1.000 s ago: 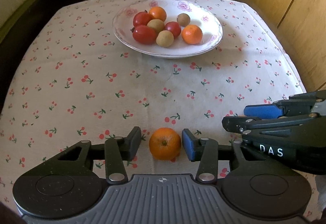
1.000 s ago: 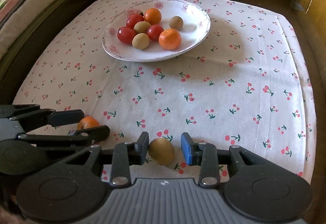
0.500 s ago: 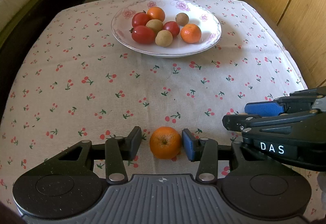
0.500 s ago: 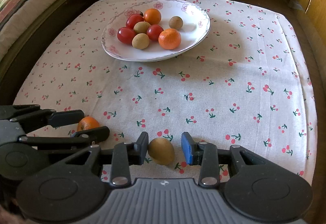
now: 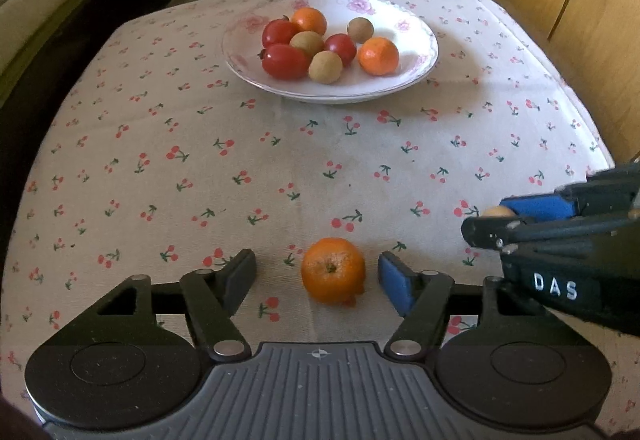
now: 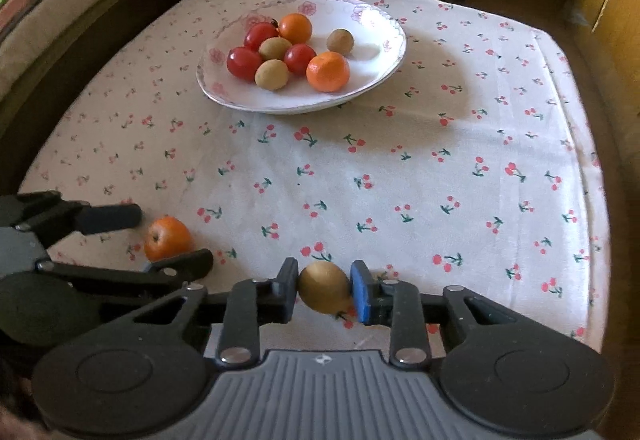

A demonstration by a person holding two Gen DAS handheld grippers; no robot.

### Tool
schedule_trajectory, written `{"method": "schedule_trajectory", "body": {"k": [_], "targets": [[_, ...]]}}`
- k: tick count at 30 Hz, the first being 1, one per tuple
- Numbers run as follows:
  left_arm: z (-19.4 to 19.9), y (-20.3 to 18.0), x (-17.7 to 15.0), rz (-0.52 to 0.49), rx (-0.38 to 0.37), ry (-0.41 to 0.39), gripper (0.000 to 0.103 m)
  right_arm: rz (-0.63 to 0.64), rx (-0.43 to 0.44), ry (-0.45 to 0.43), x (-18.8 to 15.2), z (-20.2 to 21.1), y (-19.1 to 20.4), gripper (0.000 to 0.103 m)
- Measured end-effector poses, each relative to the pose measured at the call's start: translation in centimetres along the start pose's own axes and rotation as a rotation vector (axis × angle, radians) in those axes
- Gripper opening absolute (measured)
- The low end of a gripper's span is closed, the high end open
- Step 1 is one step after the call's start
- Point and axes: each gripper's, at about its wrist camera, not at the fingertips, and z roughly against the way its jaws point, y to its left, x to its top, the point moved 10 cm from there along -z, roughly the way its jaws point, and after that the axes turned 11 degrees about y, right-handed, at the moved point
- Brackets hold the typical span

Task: Organize fruits
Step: 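Lift and carry the tomato in left gripper and tan fruit in right gripper toward the bowl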

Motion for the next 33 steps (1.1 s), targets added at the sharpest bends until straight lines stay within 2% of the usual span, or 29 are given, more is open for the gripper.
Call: {"method": "schedule_trajectory", "body": {"k": [1,5,8,12,19,33], "targets": [[0.1,0.0,0.0,0.002,0.001,-0.002,0.073,0.009,-0.014,0.0,-0.1,0.0,0.1,0.03],[0.4,-0.2,-0.2,-0.006,0.003,-0.016,0.062,0.048,-0.058,-0.005,-0.5,0.2,0.5,0.03],[0.6,-0.5,-0.3,-0.019,0.004,-0.027,0.056,0.046,-0.066,-0.008,-0.5,0.4,0.4,0.03],[0.8,-0.9,-0.3,-0.028,-0.001,-0.031,0.042,0.03,-0.062,-0.024,-0.4,1.0,0.1,0.03],[1.1,-1.1,-0.5,-0.034,-0.001,-0.039,0.039,0.018,-0.052,-0.045,-0.3,1.7,0.1,0.03],[2.8,-0.6,1.3,0.004,-0.038,-0.092,0.039,-0.01,-0.018,-0.09,0.8,2.8,-0.1,0.03]]}}
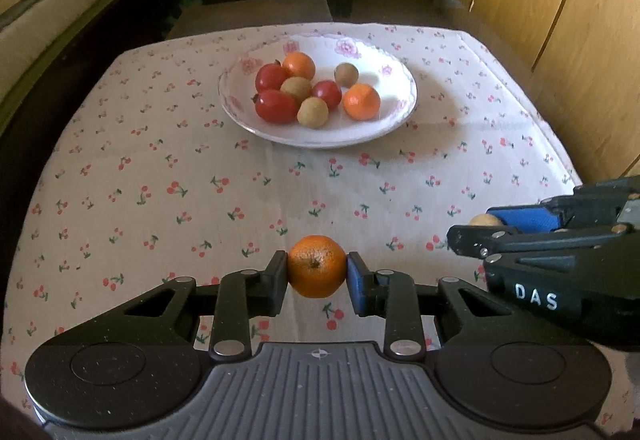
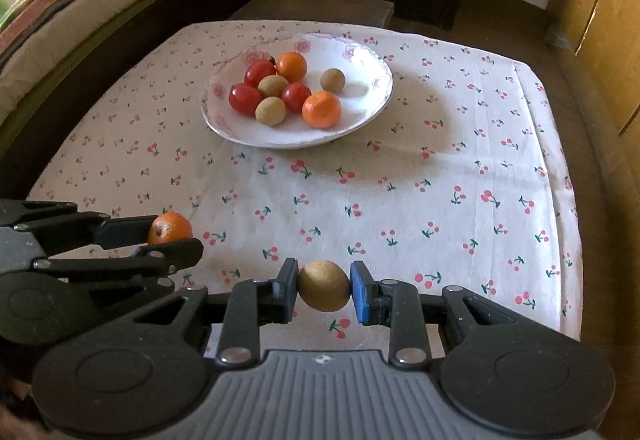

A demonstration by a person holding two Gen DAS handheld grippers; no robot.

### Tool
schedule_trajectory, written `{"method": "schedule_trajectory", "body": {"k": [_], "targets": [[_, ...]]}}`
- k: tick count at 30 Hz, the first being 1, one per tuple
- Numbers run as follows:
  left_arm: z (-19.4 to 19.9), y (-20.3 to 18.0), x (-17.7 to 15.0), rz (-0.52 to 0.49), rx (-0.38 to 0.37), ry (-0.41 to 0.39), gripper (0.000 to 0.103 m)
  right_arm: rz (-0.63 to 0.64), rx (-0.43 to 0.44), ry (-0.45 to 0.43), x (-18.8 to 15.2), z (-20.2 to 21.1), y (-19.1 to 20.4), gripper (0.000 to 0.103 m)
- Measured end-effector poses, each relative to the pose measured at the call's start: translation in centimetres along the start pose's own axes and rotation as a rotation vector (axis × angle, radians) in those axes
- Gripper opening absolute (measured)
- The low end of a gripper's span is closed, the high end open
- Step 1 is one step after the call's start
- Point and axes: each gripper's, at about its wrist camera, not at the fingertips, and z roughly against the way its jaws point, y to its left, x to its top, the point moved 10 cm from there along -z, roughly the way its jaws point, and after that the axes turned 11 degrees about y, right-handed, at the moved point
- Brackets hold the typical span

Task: Organize fruits
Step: 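Lift and carry the tomato in left gripper and tan fruit in right gripper toward the bowl, then lower the tomato into the bowl and open left gripper while right gripper releases the tan fruit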

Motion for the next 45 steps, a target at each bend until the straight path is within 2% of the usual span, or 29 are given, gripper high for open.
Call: {"method": "schedule_trajectory", "body": {"k": [7,14,23,30,41,45], "targets": [[0.6,0.4,1.9,0.024,-0.016,-0.023,0.039,-0.02,0.017,-0.028,1.8,0.3,-0.2,0.03],[0.8,1.2,5.3,0.059,-0.041,-0.051,0.039,-0.057,0.048,-0.074,5.5,0.7,-0.8,0.03],[-1.2,1.8,9.3,0.091,-0.038,-0.052,0.039,-0.064,0.051,-0.087,10.0,-1.0,-1.3,0.03],[-2.9,2.2,10.1,0.113,-0.037,-0.026,0.038,-0.062,0.051,-0.072,11.3,-2.4,-1.7,0.03],[-3.4,2.5,10.9,0.128,-0.03,-0.016,0.038,-0.074,0.07,-0.07,12.8,-3.1,-1.9,0.031],[-3.2,1.5,11.0,0.111,-0.068,-0.014,0.048,-0.071,0.137,-0.069,13.0,-3.2,-0.8,0.031]]}}
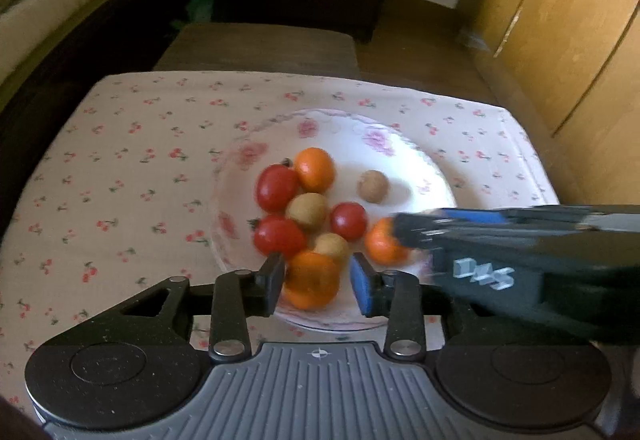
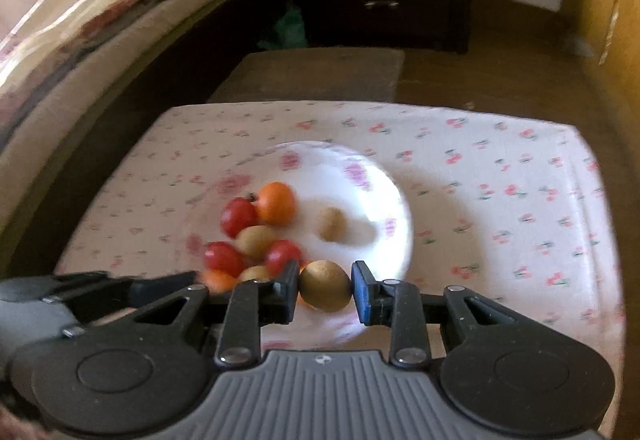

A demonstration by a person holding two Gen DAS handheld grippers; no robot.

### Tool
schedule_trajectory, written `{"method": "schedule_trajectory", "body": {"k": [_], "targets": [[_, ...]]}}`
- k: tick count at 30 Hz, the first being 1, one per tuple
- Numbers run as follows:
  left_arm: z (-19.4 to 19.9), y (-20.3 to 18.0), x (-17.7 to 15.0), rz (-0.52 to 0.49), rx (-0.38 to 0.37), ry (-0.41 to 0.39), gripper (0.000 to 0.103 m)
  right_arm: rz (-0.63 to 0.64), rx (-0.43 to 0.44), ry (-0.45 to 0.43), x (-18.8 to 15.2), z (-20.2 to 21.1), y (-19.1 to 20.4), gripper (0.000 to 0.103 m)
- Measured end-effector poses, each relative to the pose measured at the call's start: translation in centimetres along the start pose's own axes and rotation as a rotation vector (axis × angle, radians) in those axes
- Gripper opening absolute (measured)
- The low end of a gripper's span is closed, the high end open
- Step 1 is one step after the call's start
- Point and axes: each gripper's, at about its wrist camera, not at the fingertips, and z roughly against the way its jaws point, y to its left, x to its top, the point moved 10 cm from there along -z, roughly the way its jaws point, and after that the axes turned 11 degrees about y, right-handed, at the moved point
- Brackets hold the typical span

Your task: Organize fruits

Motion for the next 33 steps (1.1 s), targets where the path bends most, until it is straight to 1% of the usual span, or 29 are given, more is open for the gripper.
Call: {"method": "schedule_trajectory", "body": {"k": [3,8,15,18,21,24,27,30,33], "targets": [[0.3,-0.4,0.1,-0.03,0.025,-0.017,0.052,0.018,-0.028,-0.015,0.2,0.2,0.4,0.032],[0.7,0.3,0.0,-0.004,0.024,-0.02,0.052,-0.015,-0.045,-0.034,0.4,0.9,-0.6,0.031],[0.9,0.6,-0.4,-0.003,0.029,-0.019,0.054,-0.04,-0.07,-0.041,0.0,1.8,-1.5,0.031],[1.3,0.9,-0.7,0.002,0.043,-0.029,0.058,-0.047,-0.081,-0.032,-0.6,2.1,-1.7,0.031],[1.9,1.3,-0.9,0.015,0.04,-0.036,0.061,-0.044,-0.092,-0.028,-1.3,2.6,-1.7,0.031],[2.2,1.5,-1.3,0.025,0.04,-0.04,0.063,-0.045,-0.095,-0.024,-2.1,3.0,-1.5,0.032],[2.6,1.4,-1.7,0.018,0.049,-0.045,0.067,-0.057,-0.095,-0.02,-3.0,3.5,-1.6,0.033],[2.9,1.5,-2.2,0.009,0.072,-0.056,0.068,-0.066,-0.09,-0.017,-4.0,3.7,-1.4,0.034],[3.2,1.2,-2.7,0.006,0.07,-0.059,0.071,-0.067,-0.084,-0.006,-5.0,3.7,-1.2,0.035]]}}
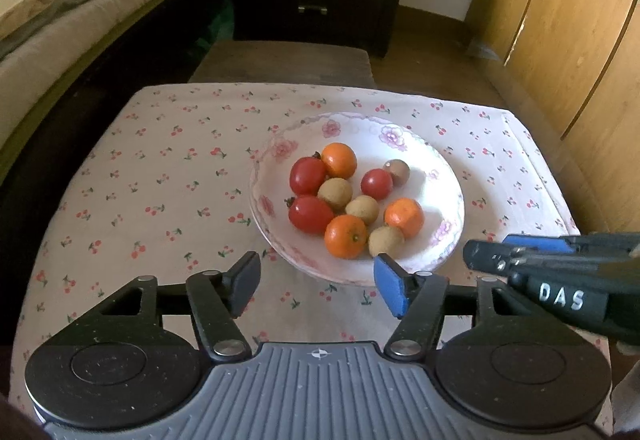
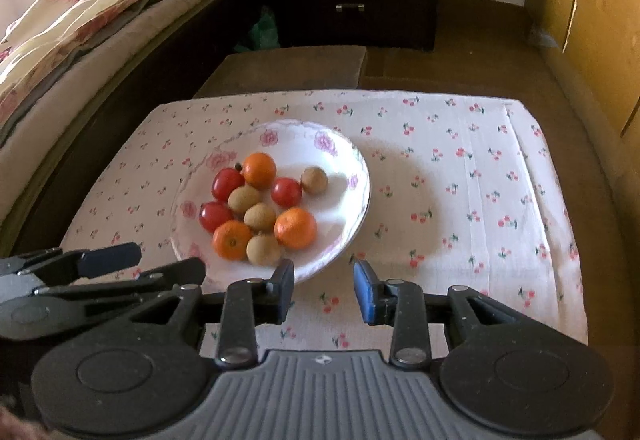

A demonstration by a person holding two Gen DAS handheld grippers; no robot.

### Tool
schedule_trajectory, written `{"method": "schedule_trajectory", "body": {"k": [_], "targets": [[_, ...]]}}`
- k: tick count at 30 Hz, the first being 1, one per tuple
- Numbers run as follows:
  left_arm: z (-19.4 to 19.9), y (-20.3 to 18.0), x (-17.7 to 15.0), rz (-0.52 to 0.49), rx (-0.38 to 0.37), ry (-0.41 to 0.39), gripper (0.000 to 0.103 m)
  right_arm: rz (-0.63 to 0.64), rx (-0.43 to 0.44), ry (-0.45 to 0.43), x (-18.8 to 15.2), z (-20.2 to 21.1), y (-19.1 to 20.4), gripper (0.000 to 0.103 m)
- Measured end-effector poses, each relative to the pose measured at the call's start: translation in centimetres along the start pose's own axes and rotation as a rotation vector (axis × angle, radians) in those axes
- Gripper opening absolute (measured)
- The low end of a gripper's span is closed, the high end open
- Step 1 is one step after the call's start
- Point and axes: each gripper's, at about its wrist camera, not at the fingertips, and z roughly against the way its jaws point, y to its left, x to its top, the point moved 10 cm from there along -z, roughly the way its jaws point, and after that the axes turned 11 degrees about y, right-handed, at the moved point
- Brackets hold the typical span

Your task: Organize fruits

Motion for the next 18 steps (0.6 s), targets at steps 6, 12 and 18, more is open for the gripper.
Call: {"method": "schedule_trajectory", "body": {"k": [6,12,18], "targets": [[0.7,-0.1,-0.8,-0.014,0.041,-0.019,0.078,-0.015,0.003,0.005,-1.1,0.3,0.0,0.036],[1.1,0.0,-1.5,-0.001,0.059,-0.023,0.084,-0.024,0.006,0.001,-1.9,1.0,0.1,0.036],[1.8,-0.1,-2.5,-0.019,0.085,-0.038,0.087,-0.025,0.004,0.002,-3.1,1.7,0.1,0.036]]}}
